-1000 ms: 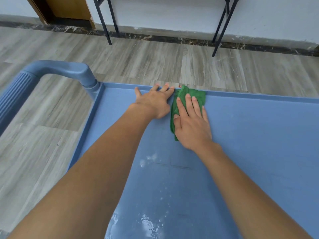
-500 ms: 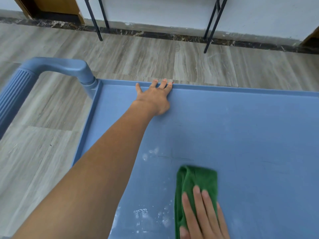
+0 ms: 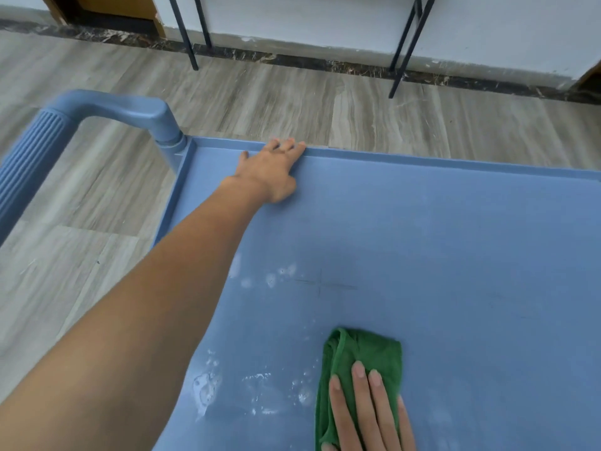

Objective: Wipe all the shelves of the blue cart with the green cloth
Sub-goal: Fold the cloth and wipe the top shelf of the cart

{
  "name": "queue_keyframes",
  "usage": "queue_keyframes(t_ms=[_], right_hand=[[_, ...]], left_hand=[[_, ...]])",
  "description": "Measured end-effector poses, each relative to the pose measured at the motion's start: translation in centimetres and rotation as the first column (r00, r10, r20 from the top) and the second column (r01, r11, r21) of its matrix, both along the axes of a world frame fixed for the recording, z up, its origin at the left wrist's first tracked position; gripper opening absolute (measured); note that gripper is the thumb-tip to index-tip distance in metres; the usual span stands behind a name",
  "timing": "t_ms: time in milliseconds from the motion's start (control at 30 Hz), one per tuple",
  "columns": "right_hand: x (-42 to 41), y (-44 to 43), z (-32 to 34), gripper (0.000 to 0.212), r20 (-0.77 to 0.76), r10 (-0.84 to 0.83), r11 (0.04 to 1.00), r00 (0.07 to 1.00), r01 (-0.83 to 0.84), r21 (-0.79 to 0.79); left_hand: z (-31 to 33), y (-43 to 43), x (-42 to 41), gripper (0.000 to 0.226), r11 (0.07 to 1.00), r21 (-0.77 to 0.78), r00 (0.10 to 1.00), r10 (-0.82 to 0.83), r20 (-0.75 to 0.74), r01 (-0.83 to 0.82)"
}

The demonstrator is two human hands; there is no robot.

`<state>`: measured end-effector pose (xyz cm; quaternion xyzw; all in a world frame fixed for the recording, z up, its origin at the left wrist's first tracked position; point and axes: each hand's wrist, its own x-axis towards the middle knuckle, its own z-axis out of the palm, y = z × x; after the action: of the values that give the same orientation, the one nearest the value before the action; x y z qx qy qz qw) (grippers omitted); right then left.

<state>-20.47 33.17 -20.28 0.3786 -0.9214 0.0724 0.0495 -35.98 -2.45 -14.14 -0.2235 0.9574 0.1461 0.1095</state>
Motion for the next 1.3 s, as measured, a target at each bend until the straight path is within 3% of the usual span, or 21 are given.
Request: queue_keyframes(t_ms=[33, 67, 233, 533, 767, 967, 1300], right_hand=[[0.1, -0.1, 0.0, 0.052, 0.061, 0.03, 0.999, 0.998, -0.033, 0.043], [0.5, 0.3, -0.4, 0.056, 0.024, 0.04, 0.998, 0.999, -0.041, 0.043], [-2.5, -3.2, 1.4, 0.057, 0.211, 0.117, 0.993, 0.971, -0.112, -0.035], [-14.6, -16.2, 0.7, 0.058, 0.195, 0.097, 0.995, 0.976, -0.101, 0.008], [-19.4, -21.9, 0.8, 0.059, 0.209, 0.073, 0.997, 0.975, -0.071, -0.015], [-14.1, -18.3, 0.8, 0.058, 0.201, 0.046, 0.999, 0.978, -0.044, -0.016], [3.3, -4.4, 1.1, 0.055, 0.109, 0.105, 0.994, 0.989, -0.103, -0.022]], left_hand=[[-0.2, -0.1, 0.4, 0.083, 1.0, -0.012, 1.0, -0.003, 0.009, 0.003], [-0.5, -0.1, 0.7, 0.084, 1.0, -0.027, 1.0, -0.006, 0.012, 0.006], [-0.6, -0.4, 0.9, 0.082, 1.0, -0.017, 1.0, 0.01, -0.022, -0.01], [0.7, -1.1, 1.4, 0.077, 0.989, 0.142, 0.999, 0.031, -0.009, -0.03], [0.9, -3.1, 2.3, 0.078, 1.0, 0.012, 0.995, -0.015, 0.095, 0.014], [-0.4, -3.3, 3.8, 0.079, 1.0, -0.004, 0.999, -0.009, 0.047, 0.009], [0.8, -4.2, 3.5, 0.07, 0.999, 0.011, 0.994, -0.051, 0.096, 0.05]])
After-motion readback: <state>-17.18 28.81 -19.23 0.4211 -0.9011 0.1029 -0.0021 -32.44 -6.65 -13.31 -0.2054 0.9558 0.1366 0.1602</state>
